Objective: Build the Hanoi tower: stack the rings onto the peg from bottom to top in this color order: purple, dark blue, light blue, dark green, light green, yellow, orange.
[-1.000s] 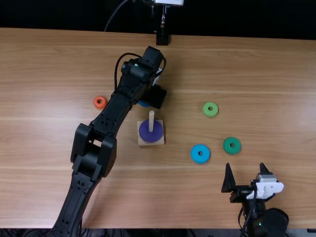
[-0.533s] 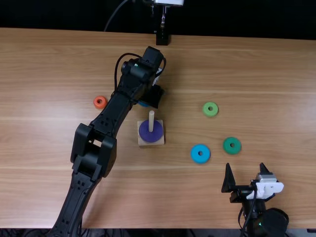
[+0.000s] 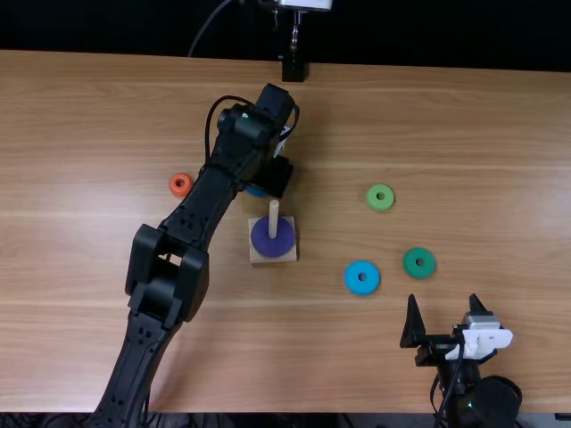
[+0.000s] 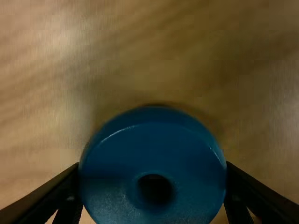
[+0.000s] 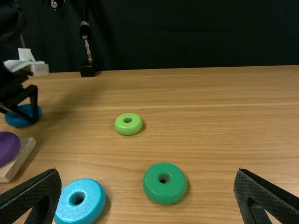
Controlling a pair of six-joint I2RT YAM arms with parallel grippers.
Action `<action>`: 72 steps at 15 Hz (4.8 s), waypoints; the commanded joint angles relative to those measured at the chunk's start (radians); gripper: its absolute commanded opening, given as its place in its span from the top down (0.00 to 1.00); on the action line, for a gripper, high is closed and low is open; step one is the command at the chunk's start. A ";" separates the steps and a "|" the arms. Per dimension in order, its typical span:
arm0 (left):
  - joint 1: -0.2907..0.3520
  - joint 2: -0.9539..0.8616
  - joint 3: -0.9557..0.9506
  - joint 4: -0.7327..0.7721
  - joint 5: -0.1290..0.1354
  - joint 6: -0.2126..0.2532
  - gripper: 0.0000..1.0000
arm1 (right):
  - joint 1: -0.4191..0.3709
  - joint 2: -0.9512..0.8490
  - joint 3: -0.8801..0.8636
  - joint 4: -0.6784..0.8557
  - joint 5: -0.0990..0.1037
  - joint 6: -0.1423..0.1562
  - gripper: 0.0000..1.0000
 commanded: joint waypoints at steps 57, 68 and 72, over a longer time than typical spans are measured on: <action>0.212 -1.237 -0.901 0.449 0.011 -0.054 0.00 | -0.013 -0.013 -0.048 -0.081 -0.015 -0.001 0.00; 0.355 -2.240 -2.039 0.852 0.007 -0.048 0.00 | -0.013 -0.013 -0.048 -0.081 -0.015 -0.001 0.00; 0.353 -2.475 -2.287 0.944 0.004 -0.050 0.00 | -0.013 -0.013 -0.048 -0.081 -0.015 -0.001 0.00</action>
